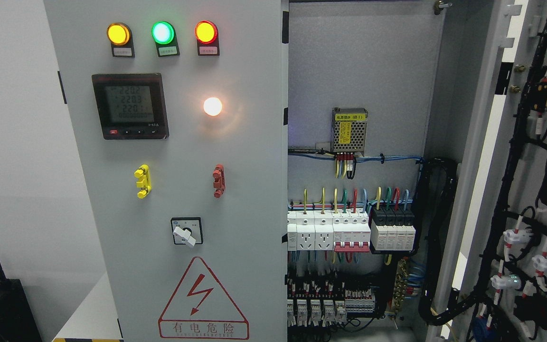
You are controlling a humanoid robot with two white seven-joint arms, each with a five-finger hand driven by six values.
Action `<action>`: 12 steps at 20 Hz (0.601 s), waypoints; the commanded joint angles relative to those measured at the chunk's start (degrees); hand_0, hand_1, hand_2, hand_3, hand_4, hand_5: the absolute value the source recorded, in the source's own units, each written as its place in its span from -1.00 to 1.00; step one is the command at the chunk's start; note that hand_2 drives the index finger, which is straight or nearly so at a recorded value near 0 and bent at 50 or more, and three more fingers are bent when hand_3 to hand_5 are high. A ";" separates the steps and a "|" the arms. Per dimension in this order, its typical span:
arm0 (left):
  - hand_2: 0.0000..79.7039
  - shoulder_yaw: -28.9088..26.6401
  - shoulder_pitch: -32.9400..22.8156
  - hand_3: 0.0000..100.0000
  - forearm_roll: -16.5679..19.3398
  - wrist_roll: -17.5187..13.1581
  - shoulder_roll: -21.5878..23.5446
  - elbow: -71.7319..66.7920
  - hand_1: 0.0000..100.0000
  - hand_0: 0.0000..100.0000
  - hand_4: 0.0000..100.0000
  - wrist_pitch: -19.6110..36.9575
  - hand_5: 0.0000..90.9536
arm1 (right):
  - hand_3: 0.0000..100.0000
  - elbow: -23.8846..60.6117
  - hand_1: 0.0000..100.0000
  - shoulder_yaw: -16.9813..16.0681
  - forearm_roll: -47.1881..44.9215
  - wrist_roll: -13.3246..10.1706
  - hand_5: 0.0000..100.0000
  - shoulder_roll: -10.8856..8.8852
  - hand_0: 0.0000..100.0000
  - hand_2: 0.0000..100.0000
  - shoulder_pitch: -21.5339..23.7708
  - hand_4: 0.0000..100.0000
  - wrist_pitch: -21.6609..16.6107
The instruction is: Open door with both hands
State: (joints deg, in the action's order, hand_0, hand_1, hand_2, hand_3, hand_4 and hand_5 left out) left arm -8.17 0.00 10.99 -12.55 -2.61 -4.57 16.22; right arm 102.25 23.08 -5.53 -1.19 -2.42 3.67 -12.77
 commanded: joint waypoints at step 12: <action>-1.00 0.00 0.79 -1.00 0.00 -0.02 -0.03 0.00 -1.00 -1.00 -0.94 0.21 -1.00 | -1.00 -6.27 -1.00 -0.58 -3.93 -0.04 -1.00 0.40 -1.00 -1.00 -12.62 -1.00 7.92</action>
State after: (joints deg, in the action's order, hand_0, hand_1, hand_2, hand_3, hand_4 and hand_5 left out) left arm -8.17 0.00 10.99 -12.55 -2.61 -4.57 16.27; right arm 98.88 22.48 -6.31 -1.57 -1.07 -4.65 -7.24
